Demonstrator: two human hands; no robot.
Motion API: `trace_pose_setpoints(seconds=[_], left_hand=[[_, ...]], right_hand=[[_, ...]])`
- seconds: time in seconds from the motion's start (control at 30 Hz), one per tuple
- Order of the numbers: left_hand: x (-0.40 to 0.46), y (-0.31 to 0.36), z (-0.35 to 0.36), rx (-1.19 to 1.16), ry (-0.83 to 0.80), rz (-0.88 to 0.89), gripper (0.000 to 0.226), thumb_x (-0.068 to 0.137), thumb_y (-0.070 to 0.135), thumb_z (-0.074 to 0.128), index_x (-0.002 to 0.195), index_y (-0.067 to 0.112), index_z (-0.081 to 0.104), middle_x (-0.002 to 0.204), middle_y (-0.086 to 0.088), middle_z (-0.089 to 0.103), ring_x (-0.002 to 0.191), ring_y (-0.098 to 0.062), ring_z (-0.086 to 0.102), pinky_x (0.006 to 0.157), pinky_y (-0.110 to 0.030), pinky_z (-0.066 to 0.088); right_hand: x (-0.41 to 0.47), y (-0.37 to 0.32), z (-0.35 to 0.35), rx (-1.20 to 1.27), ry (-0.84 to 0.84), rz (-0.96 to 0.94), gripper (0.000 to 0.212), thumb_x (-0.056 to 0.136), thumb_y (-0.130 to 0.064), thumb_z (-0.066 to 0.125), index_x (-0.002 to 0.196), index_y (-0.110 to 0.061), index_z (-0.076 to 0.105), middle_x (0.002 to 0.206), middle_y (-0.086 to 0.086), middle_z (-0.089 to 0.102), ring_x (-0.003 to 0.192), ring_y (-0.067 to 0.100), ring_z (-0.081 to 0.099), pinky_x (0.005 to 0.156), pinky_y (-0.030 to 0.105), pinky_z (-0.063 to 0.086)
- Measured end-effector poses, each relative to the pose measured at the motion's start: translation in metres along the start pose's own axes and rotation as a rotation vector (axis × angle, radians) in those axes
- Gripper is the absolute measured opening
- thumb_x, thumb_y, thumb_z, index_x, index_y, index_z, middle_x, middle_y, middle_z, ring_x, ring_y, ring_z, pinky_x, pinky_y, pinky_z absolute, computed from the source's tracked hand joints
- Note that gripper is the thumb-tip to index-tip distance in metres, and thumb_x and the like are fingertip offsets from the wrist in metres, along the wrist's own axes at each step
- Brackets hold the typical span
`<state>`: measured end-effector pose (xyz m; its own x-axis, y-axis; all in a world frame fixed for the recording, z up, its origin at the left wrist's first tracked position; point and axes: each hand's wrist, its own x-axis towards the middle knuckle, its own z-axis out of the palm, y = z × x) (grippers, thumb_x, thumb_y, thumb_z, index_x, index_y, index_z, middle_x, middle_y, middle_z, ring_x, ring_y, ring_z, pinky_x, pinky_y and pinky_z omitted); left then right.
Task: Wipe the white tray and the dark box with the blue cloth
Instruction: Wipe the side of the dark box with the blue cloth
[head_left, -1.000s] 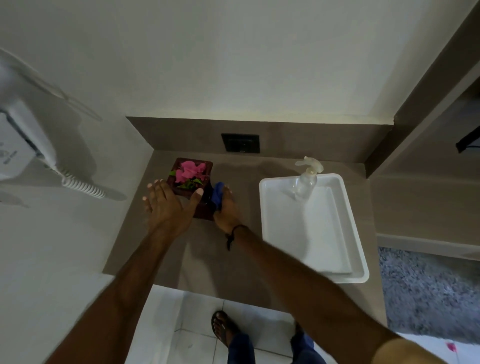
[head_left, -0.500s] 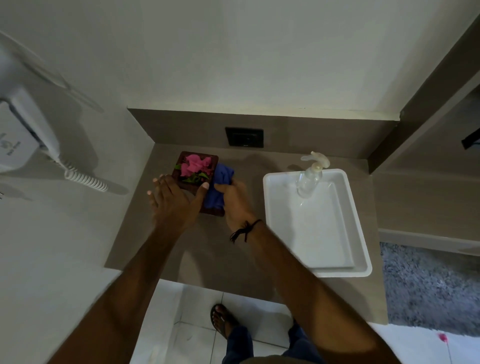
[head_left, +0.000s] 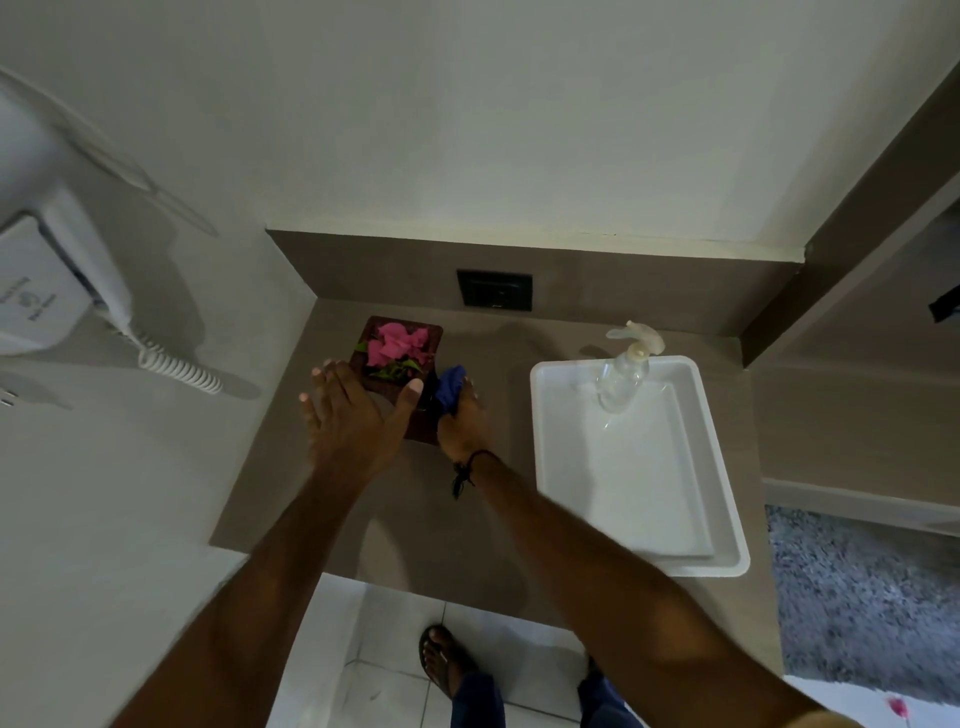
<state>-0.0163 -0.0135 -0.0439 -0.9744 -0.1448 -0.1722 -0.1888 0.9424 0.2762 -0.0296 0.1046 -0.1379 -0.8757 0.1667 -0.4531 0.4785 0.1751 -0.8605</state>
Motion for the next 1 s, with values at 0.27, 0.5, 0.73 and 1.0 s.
trace_pose_setpoints(seconds=[0.27, 0.5, 0.73, 1.0], left_hand=[[0.005, -0.007, 0.009, 0.012, 0.039, 0.011, 0.116, 0.079, 0.085, 0.026, 0.154, 0.000, 0.002, 0.165, -0.020, 0.008, 0.154, -0.031, 0.000, 0.122, -0.051, -0.002], [0.006, -0.004, 0.011, 0.018, 0.050, -0.005, 0.117, 0.079, 0.084, 0.031, 0.154, -0.001, 0.006, 0.165, -0.022, 0.010, 0.154, -0.033, 0.002, 0.123, -0.053, 0.000], [0.008, -0.001, 0.005, 0.012, 0.052, 0.003, 0.117, 0.078, 0.084, 0.031, 0.155, 0.000, 0.005, 0.165, -0.020, 0.006, 0.154, -0.033, 0.001, 0.122, -0.054, -0.002], [-0.007, 0.014, -0.002, -0.075, 0.135, -0.062, 0.104, 0.086, 0.069, 0.045, 0.154, 0.000, 0.009, 0.161, -0.029, 0.013, 0.149, -0.045, 0.011, 0.119, -0.062, 0.009]], right_hand=[[-0.036, -0.053, -0.030, 0.710, -0.134, 0.230, 0.036, 0.096, -0.001, 0.046, 0.132, 0.000, 0.049, 0.111, 0.012, 0.058, 0.075, 0.016, 0.060, 0.057, 0.023, 0.054], [-0.032, -0.029, -0.016, 0.198, -0.030, 0.102, 0.034, 0.094, -0.010, 0.048, 0.127, -0.005, 0.052, 0.112, 0.015, 0.064, 0.115, 0.040, 0.059, 0.085, 0.038, 0.052], [-0.009, -0.017, -0.023, -0.023, -0.141, 0.115, 0.045, 0.093, -0.008, 0.048, 0.137, -0.001, 0.044, 0.135, 0.016, 0.053, 0.121, 0.033, 0.054, 0.094, 0.034, 0.044], [-0.057, -0.018, -0.099, 0.545, -0.316, 0.290, 0.007, 0.092, -0.006, 0.051, 0.095, -0.008, 0.057, 0.095, 0.011, 0.061, 0.093, 0.029, 0.062, 0.080, 0.041, 0.054]])
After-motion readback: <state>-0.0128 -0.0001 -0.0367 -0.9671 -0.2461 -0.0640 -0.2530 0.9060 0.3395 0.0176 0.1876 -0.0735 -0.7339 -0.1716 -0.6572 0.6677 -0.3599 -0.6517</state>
